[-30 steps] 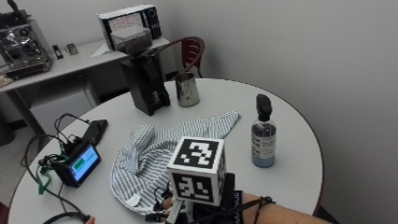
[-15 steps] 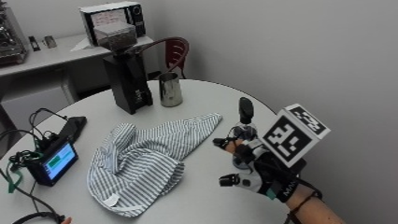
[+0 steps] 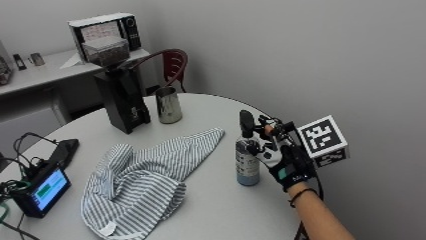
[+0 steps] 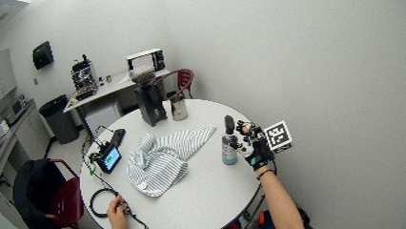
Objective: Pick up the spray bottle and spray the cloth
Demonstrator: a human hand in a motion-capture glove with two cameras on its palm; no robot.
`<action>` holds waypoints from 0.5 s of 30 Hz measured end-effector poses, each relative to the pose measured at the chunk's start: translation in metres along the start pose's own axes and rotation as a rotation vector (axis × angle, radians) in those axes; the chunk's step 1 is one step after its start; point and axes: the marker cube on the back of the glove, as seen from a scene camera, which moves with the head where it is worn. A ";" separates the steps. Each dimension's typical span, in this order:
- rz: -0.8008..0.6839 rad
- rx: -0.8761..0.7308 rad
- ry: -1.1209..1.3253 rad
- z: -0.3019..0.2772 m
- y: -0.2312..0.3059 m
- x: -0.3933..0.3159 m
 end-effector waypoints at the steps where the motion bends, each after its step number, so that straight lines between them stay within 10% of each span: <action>1: 0.015 -0.005 -0.017 0.004 -0.003 0.004; 15: 0.127 0.011 -0.128 0.039 -0.024 0.034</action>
